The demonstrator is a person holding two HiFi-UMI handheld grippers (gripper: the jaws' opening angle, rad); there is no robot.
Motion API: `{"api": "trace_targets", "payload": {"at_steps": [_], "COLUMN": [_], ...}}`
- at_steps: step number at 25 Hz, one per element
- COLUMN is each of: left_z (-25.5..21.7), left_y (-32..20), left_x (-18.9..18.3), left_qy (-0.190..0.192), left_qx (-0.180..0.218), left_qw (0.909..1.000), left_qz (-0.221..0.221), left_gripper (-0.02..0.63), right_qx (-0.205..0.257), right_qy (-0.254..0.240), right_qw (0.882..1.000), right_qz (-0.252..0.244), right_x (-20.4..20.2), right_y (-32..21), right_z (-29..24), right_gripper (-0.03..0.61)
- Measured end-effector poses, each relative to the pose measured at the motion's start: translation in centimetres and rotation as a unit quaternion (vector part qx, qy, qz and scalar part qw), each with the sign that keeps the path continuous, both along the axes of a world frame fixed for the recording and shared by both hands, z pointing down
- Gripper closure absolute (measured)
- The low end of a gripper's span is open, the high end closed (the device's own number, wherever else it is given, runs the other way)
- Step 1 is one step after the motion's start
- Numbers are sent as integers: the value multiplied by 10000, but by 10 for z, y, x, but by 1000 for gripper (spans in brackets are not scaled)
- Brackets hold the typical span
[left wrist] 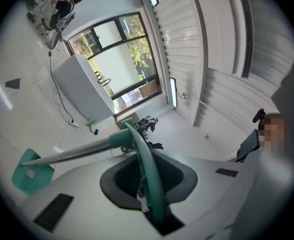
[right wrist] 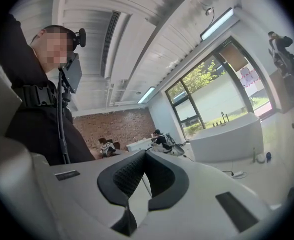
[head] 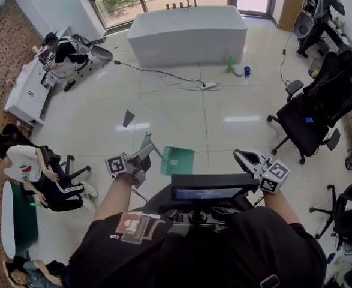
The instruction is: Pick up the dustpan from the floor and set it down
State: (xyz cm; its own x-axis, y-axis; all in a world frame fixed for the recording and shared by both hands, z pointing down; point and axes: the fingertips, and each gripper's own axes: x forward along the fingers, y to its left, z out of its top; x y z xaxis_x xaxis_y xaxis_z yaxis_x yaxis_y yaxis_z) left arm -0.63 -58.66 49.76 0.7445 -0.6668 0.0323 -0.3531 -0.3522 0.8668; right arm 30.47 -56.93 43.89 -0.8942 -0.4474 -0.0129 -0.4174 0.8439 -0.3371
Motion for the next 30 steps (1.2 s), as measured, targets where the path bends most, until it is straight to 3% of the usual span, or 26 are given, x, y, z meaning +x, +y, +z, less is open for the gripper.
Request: {"api": "trace_targets", "payload": {"at_steps": [3,6,13,19,24,30], "left_z": [4,18,73,122,170,230], "left_y": [-46,-94,-219,-333,-417,-491], "left_x": [-8,-37,-146,-222,-223,-176], "left_qy": [118,194,768,678,631,379], "left_qx": [-112,-117,-339,-532,-827,-1118], "left_qw": [9998,9997,9953,9900,9888,9894], "left_qz": [-146,-55,477,1114,1070,846], "left_gripper": [548,546,551,563,561,561], "right_qx": [-64,-71,-63,-251,-488,-679], "right_qy": [-5,72,195,373,536,480], "right_qw": [9999,9996,9963,9920,9928,9961], "right_qz": [130,265,839,1177,958,312], "right_x": [1,-31,-177,-282,-314,-289], "right_y": [-33,-73,-220,-342,-416,-486], "right_z": [5,8,0,12,48,89], "right_gripper": [566,568,568,567,568,568]}}
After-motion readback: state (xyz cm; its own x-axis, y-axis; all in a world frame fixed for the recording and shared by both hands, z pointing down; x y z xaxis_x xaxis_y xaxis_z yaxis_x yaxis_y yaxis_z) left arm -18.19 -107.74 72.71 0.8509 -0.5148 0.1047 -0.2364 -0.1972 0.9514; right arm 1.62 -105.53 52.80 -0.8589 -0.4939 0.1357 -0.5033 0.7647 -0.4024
